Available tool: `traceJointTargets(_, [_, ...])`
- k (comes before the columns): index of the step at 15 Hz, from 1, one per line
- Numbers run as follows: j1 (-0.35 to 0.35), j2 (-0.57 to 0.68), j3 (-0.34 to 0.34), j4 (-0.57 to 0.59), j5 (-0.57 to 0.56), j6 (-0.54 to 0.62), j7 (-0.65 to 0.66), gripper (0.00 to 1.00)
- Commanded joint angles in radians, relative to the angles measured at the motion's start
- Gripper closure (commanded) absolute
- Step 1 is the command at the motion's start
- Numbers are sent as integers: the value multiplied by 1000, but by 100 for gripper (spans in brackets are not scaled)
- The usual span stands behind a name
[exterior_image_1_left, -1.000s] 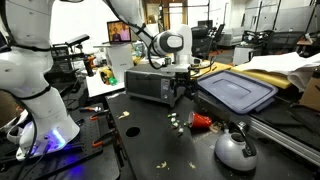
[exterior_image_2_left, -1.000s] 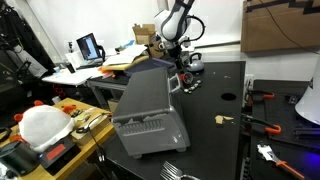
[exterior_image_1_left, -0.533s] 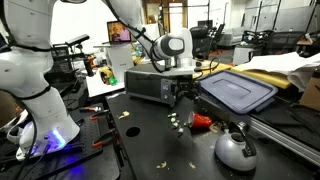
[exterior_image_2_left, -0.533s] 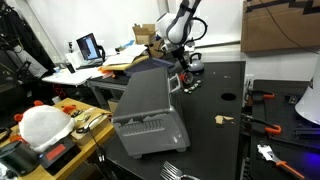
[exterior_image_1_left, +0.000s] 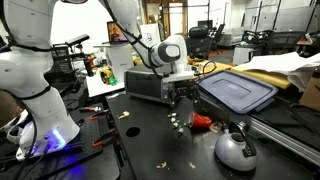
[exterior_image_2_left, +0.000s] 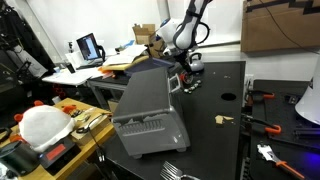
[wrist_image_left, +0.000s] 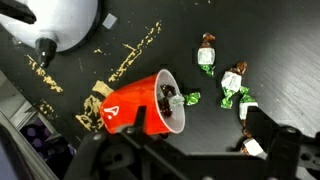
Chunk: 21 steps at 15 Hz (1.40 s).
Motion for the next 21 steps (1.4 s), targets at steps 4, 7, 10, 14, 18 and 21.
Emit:
traceJointTargets(4, [10,-10,-32,-38,-111,80,-10,0])
traceJointTargets(7, [5,-8,-29,-38,-140,107,-7,0])
traceJointTargets(10, [2,-6,-25,-42,-151,125,-13,0])
traceJointTargets(14, [-4,0,-20,-42,-149,142,-28,0])
traceJointTargets(18, [-5,4,-20,-43,-147,154,-33,0])
traceJointTargets(21, [-5,6,-21,-43,-147,157,-29,0])
